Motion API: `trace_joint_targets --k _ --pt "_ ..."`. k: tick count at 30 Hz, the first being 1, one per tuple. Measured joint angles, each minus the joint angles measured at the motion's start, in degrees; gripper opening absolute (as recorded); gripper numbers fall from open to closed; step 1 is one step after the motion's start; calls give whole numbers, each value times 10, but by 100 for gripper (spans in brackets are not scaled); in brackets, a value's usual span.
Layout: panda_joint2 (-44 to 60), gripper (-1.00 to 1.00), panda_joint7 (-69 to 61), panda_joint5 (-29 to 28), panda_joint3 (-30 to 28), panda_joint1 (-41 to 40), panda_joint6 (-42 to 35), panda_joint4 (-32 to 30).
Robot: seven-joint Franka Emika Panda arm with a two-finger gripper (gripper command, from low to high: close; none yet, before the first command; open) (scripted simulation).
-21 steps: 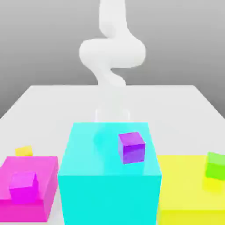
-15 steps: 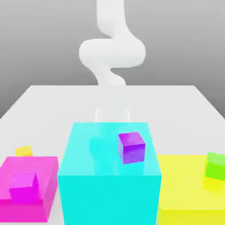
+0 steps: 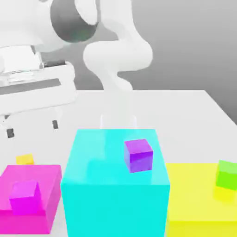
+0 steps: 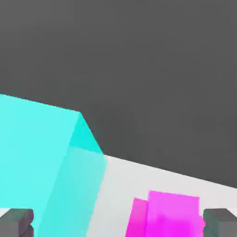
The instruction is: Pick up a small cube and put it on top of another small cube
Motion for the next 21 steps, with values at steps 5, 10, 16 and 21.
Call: trace_joint_targets --k 5,10,16,21 --pt "76 0 -130 45 -45 -17 32 -30" --pt "139 0 -235 56 -64 -65 71 -62" --pt "188 0 -304 12 -93 -104 125 -96" --pt "242 0 -384 109 -11 -170 155 -81"
